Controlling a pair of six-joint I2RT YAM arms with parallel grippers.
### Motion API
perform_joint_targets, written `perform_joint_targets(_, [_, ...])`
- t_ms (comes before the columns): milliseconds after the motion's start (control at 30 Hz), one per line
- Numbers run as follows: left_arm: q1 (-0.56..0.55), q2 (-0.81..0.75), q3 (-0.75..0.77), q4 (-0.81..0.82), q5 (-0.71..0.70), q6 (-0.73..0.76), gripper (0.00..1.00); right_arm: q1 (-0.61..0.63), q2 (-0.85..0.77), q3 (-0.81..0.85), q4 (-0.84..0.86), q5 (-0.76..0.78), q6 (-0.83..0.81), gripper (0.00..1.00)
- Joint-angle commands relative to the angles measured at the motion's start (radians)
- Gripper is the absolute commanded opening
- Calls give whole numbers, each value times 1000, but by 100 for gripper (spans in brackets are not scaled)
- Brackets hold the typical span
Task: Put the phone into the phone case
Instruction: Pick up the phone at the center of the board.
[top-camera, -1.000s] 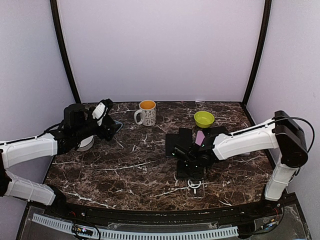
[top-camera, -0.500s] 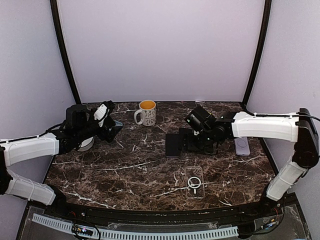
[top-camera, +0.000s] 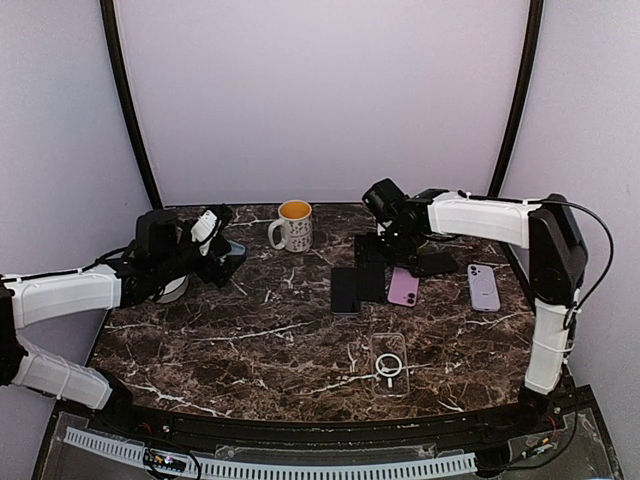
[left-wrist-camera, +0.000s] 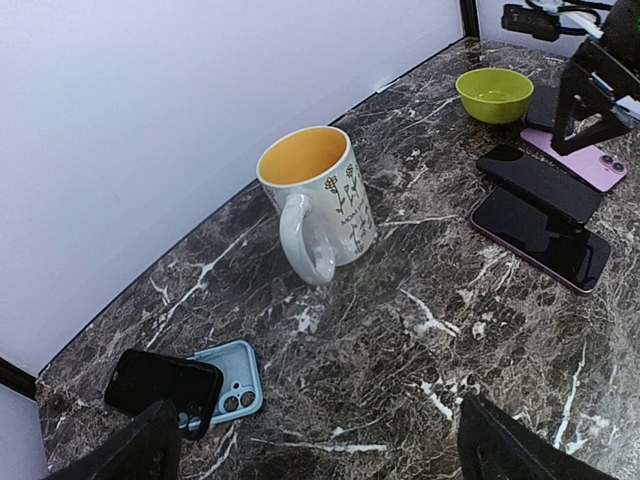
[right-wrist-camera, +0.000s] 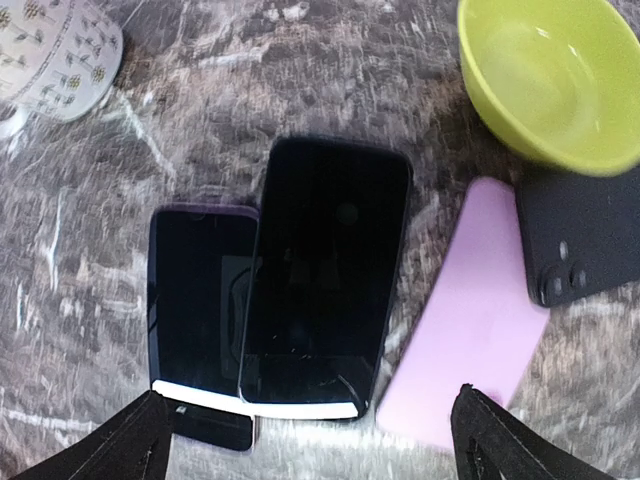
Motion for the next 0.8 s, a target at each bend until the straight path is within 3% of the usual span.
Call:
perform_joint_targets(0, [-6,11,32,-19,-2,-12,99,-15,126,163,-41,29,-85,99])
perform_joint_targets(500, [-8,12,24,-14,4,6,99,-64,365,274,-77,-33,-88,95])
perform_joint_targets(767, [-14,19,30,-19,21,-3,99,-68,376,235,-55,-88,-94,81])
